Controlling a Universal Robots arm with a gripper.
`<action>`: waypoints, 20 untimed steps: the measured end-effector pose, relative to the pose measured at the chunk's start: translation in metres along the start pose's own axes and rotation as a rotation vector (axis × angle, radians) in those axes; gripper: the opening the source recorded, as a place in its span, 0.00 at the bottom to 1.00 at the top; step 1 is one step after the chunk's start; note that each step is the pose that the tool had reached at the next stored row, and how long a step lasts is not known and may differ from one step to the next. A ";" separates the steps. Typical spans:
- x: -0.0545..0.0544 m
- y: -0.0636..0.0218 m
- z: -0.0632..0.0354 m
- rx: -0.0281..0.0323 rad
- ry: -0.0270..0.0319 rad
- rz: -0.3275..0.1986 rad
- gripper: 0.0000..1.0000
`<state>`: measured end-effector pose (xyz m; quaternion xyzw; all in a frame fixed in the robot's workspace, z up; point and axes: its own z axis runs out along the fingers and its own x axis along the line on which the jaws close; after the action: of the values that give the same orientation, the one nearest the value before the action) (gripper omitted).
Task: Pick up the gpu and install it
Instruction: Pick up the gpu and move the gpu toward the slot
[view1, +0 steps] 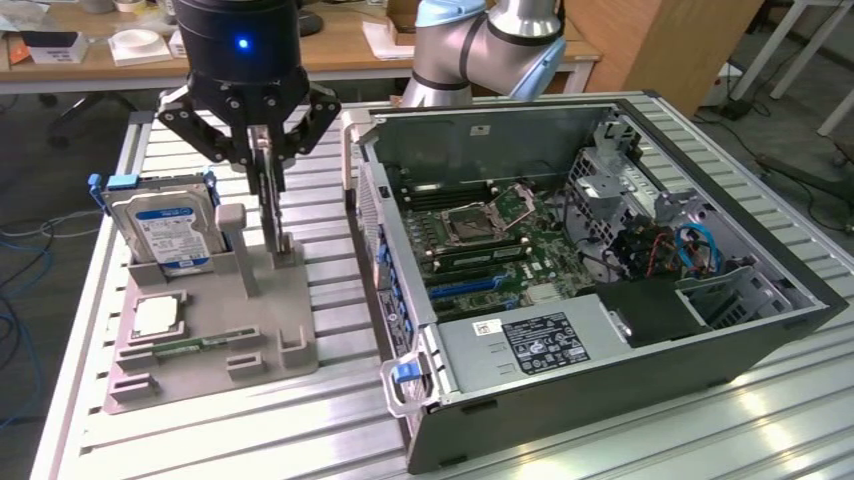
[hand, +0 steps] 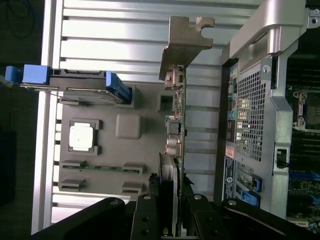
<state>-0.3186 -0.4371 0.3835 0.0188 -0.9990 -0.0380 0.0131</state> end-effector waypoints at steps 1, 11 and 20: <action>0.000 0.0000 -0.0004 0.0000 0.0001 0.000 0.27; 0.000 0.0003 -0.0040 0.0000 0.0001 0.000 0.27; 0.000 0.0005 -0.0073 0.0001 0.0001 0.000 0.27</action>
<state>-0.3186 -0.4371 0.3908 0.0188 -0.9990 -0.0380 0.0131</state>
